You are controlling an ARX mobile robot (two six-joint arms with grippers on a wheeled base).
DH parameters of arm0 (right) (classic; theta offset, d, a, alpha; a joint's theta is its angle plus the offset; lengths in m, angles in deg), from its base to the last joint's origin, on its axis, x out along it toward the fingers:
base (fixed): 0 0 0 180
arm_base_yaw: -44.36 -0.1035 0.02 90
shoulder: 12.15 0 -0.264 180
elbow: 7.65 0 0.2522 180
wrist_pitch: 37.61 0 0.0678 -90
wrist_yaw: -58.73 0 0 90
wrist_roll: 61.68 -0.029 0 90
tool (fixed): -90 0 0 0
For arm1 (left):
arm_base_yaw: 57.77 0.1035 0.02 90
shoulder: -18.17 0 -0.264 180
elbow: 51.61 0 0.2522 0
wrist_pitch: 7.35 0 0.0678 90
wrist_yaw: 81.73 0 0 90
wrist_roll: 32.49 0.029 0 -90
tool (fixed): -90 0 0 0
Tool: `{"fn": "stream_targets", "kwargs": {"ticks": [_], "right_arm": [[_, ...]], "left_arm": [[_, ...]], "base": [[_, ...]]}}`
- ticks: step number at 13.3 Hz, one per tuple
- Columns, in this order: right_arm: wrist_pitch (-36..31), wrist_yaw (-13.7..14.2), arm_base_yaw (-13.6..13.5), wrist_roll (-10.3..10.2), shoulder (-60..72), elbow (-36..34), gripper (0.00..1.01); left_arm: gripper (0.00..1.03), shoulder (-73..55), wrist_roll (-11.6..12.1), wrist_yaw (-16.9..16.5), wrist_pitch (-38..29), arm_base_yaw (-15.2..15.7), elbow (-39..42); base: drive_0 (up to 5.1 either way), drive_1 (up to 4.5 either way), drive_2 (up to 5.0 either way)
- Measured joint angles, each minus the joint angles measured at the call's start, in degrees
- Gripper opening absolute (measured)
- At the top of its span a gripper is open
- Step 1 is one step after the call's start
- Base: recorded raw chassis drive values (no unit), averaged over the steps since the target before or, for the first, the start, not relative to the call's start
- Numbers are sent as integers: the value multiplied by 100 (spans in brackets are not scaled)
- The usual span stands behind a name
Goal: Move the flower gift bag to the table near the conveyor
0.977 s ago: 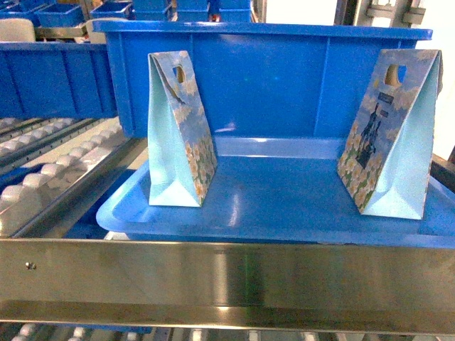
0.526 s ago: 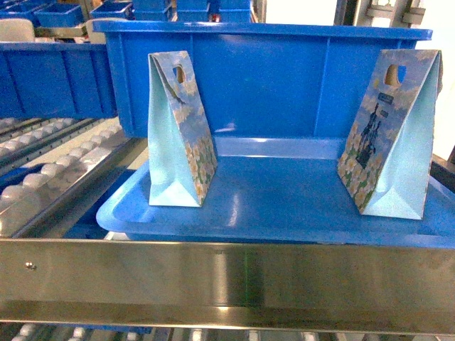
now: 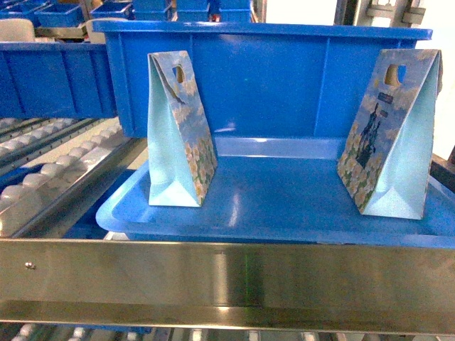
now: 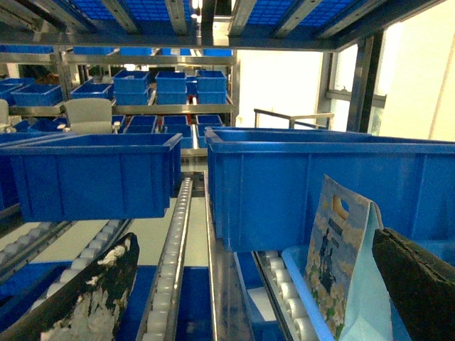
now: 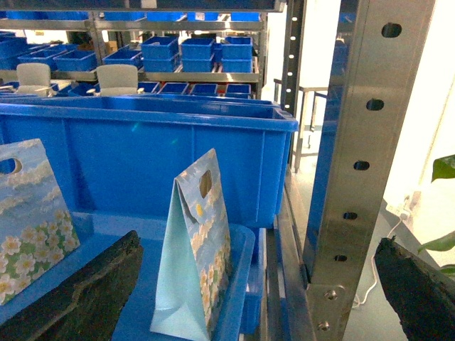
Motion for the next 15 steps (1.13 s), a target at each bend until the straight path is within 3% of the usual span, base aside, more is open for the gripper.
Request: {"fn": "stream_targets", "kwargs": {"ticks": [3,4,5,7,10,15], "right_arm": [[-50,-160,-48,-31,459,278,98],[-205,-278,-120,-50,1047,734,98],[-396,-579,-68,-66,1941,1351,98],[-332,-841,101,-175,2817,2002,98],[15,-1209,313,-310,3807,2826,98],[944,-1937,636,-155,4841,3580,98]], "left_arm": [[98,2,0,0,-2,0,0],[98,2,0,2,-4,0,0],[98,2,2,2,-2,0,0],[98,2,0,2,-2,0,0],[98,2,2,0,-2,0,0],[98,2,0,2,-2,0,0]], "base": [[0,0,0],[0,0,0],[0,0,0],[0,0,0],[0,0,0],[0,0,0]]}}
